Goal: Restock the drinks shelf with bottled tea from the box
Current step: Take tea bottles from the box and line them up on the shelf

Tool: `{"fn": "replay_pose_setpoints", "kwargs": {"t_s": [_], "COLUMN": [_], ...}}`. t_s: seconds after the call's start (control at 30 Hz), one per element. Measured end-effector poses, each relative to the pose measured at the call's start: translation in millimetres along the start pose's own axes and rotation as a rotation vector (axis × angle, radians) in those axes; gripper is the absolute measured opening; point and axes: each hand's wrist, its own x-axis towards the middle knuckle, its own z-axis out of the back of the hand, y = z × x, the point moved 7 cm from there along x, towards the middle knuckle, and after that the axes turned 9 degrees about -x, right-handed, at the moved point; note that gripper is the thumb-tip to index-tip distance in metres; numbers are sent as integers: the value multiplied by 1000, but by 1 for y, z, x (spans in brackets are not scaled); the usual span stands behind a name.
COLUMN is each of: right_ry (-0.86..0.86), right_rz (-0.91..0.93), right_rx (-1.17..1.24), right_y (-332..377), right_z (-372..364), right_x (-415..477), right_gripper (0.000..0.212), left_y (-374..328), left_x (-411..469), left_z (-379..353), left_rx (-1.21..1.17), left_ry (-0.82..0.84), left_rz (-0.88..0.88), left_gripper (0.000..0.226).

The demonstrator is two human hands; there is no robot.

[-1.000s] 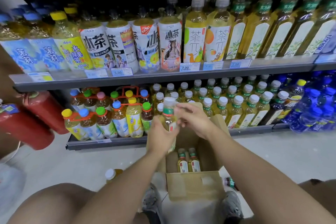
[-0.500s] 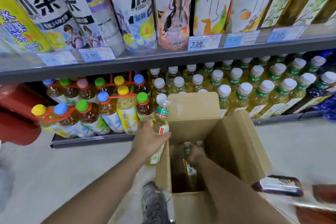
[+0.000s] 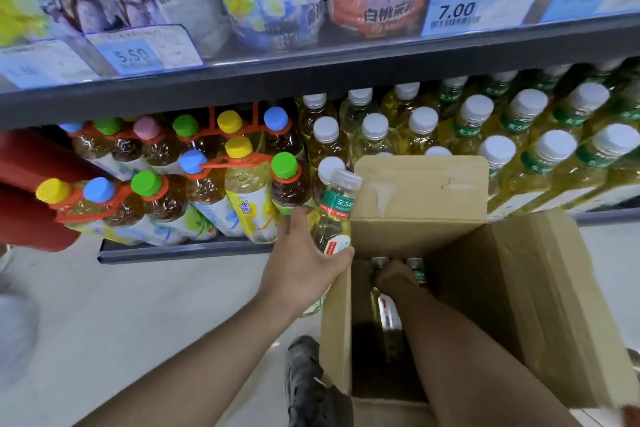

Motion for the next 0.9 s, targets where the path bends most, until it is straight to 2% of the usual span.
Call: {"fn": "replay_pose_setpoints", "kwargs": {"t_s": [0.03,0.07,0.17,0.3,0.43,0.53,0.77,0.9], "right_ry": [-22,-84,-105,-285,-464,-559,-823,-959], "right_rz": [-54,-22,36,115,230,297,441,569], "right_rx": [7,-53,-30,181,263,293,321,327], "right_y": [-3,-5,-4,-7,0,0,-9,-8], "right_z": [7,9,22,55,105,149,265,323], "right_x": [-9,-4,-34,-88,-159,-212,-378,-484], "right_gripper": [43,44,42,44,42,46,44,44], "left_y": [-2,-5,-12,-21,-49,-86,-194,-276], "left_x": [-1,-3,-9,-25,-57,-88,-163,-213], "left_z": [0,1,5,15,30,45,82,109], "left_rx": [12,21,39,-49,-152,-182,-146,-158], "left_ry": [-1,-5,-24,-66,-85,-80,-64,-68], "left_rz": [5,7,27,40,-19,-77,-250,-433], "left_gripper": [76,75,75,72,53,42,41,60]}}
